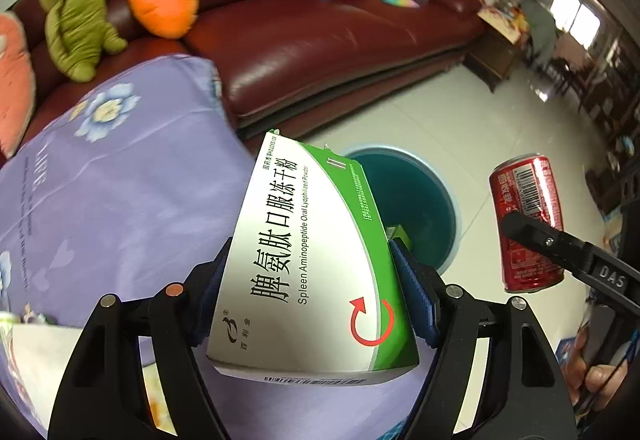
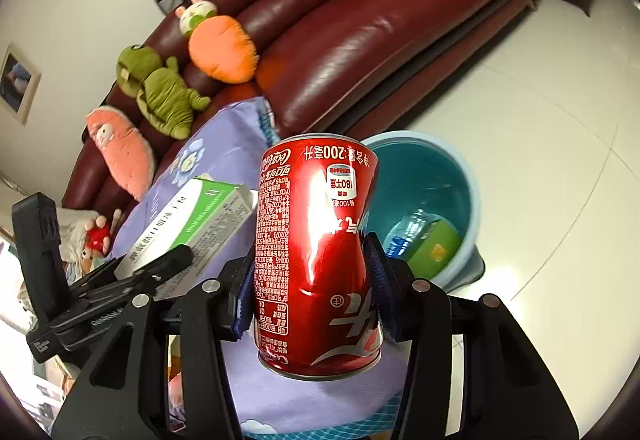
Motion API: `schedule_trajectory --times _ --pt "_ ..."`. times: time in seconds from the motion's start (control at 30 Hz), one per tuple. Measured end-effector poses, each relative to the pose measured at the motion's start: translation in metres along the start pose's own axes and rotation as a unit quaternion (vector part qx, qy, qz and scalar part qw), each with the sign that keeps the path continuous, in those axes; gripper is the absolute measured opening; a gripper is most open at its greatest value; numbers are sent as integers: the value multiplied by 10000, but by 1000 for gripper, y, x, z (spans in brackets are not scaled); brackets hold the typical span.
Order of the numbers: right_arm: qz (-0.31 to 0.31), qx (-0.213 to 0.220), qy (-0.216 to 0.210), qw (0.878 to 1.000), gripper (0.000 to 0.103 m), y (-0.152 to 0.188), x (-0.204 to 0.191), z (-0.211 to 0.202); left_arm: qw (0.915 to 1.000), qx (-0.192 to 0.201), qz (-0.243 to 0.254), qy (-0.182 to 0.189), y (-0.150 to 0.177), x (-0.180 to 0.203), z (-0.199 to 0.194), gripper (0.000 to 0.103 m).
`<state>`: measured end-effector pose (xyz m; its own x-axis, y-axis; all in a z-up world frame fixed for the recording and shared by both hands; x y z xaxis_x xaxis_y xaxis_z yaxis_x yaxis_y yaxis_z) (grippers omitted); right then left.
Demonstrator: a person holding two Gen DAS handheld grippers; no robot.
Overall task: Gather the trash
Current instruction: 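Carry medicine box over bin and open left tool while right carries can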
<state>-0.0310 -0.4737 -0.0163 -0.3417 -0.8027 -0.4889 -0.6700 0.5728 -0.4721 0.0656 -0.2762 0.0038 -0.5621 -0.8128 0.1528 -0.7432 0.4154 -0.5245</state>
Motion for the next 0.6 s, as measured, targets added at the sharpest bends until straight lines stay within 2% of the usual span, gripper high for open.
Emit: schedule_trajectory --times 0.27,0.43,0.6 --pt "152 23 149 9998 47 -6 26 1 9992 -291 226 172 -12 34 48 75" --pt "227 -31 252 9994 47 -10 37 6 9983 -469 224 282 -17 41 77 76" --pt "240 -134 306 9992 47 -12 39 16 9969 -745 204 132 -10 36 103 78"
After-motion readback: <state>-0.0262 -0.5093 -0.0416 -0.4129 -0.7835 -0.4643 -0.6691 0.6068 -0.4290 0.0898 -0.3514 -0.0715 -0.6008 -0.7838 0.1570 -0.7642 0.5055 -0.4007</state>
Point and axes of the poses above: each gripper's, at about its wrist camera, not at the fingertips, and z roughly the way its jaws point, x to its right, y to its underside, the point moved 1 cm from there along z, roughly the way its jaws point, and after that the axes turned 5 degrees about y, right-handed, at the moved point
